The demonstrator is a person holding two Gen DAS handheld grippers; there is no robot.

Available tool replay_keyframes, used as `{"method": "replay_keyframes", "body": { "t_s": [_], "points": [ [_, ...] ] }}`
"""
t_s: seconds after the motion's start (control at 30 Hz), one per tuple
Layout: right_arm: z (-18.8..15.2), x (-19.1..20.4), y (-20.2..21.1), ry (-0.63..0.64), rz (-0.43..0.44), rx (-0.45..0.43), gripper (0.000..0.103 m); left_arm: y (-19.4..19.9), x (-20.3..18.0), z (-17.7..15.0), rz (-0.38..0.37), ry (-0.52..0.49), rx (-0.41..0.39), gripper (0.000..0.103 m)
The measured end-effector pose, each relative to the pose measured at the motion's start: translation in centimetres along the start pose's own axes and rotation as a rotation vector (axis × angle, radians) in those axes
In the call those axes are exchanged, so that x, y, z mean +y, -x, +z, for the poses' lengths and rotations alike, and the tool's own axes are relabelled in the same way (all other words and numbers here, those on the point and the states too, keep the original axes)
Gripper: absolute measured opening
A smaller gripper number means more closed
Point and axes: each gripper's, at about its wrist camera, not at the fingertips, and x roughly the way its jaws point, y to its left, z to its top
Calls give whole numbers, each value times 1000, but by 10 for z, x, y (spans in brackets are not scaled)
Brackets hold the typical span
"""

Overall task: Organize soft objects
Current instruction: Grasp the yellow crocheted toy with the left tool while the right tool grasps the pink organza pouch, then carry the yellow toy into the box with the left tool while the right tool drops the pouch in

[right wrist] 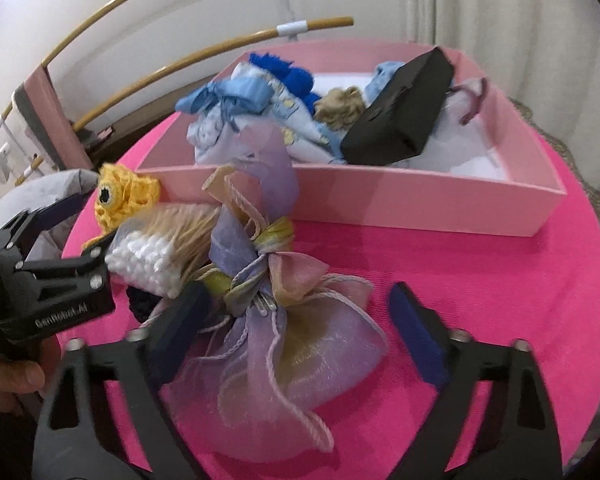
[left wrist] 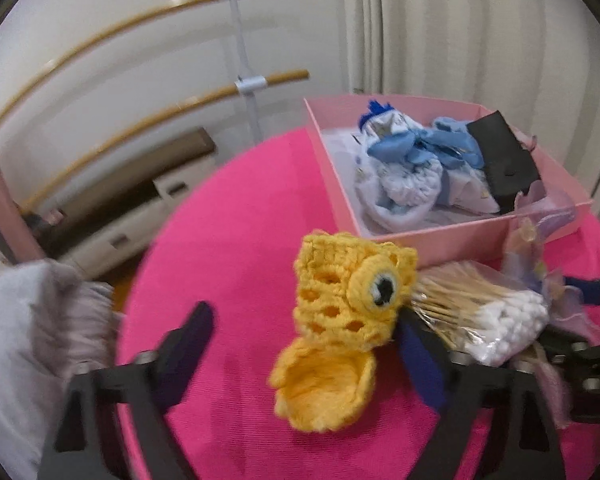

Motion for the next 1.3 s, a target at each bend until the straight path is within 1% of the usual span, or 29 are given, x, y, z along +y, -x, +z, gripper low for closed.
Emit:
{"method": "replay_keyframes", "body": {
  "t_s": [0.03,0.07,0.1,0.13,0.17,0.2,0.37,0.5,0.63,0.77,0.97,1.1,1.3],
  "points": [
    [0,2,0,14,1,-4,69,-6,1,0,-28,14,21,56],
    [0,3,1,19,7,-8,54,-10,1,0,-41,18,34,43],
    [-1,3,3,21,15,-11,35,-9,1,0,-45,17,40,43],
    [-2,2,4,18,24,-14,30,-10,0,0,-39,15,29,40],
    [-3,2,6,18,32,-19,27,-10,1,0,-42,15,28,35],
    [-3,2,7,20,31,-21,25,-11,2,1,-46,21,26,34],
    [-11,-8,20,-13,42,-51,23,-6,12,0,-47,60,19,24],
    [-17,-18,35,-40,34,-81,22,7,21,-10,-38,82,12,22],
    [-22,-23,50,-60,24,-109,22,18,15,-16,-32,91,3,21],
    [-25,-27,67,-68,13,-138,22,51,11,-27,-30,96,-18,21],
    [-26,-29,90,-76,0,-179,22,100,-4,-35,-28,66,-70,21],
    [-23,-27,109,-68,-13,-213,22,129,-15,-31,-40,47,-112,21],
    [-8,-23,136,-42,-37,-268,22,167,-28,-21,-53,33,-168,21]
  ]
}}
